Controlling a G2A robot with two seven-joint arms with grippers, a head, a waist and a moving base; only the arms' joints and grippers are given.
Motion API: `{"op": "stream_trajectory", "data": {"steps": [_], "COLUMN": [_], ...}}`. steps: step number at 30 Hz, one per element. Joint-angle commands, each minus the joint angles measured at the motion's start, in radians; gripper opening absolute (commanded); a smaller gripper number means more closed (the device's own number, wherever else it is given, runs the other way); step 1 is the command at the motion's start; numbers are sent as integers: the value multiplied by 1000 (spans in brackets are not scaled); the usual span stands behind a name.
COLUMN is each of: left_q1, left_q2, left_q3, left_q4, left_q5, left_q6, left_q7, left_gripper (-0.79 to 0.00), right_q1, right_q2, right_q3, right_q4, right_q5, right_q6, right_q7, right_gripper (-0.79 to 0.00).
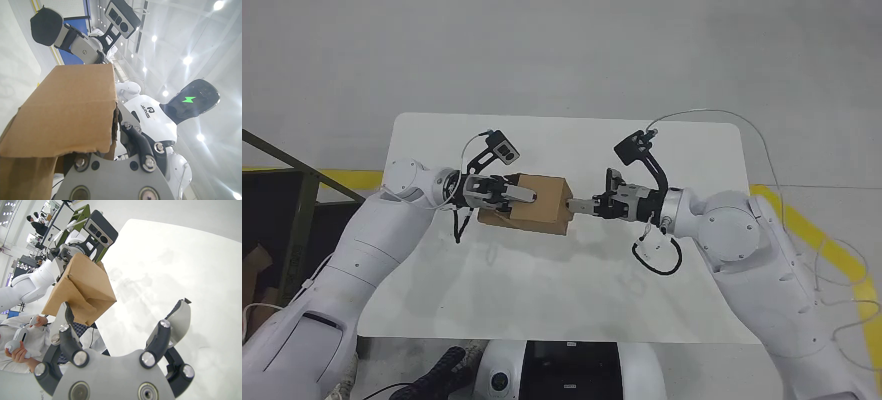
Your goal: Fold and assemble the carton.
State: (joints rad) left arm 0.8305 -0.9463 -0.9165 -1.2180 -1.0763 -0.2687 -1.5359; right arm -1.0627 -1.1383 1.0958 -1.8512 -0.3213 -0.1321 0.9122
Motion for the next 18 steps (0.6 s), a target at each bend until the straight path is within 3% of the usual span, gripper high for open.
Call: {"op": "stream_trajectory", "data": {"steps": [1, 18], "left_q1": [0, 0], "left_q2": [0, 0], "left_q3": [0, 0], "left_q4": [0, 0], "left_q5": [0, 0], "left_q6": [0, 0], "left_q7": [0, 0], "left_gripper": [-785, -785], "right_q1": [-3, 43], "right_q2": [1, -8], "right_q3": [-5, -49], "right_q4": [1, 53], "right_q5": [-9, 26], "right_q6": [-1, -24], "right_q7": [6, -12], "right_gripper": [0, 0]}}
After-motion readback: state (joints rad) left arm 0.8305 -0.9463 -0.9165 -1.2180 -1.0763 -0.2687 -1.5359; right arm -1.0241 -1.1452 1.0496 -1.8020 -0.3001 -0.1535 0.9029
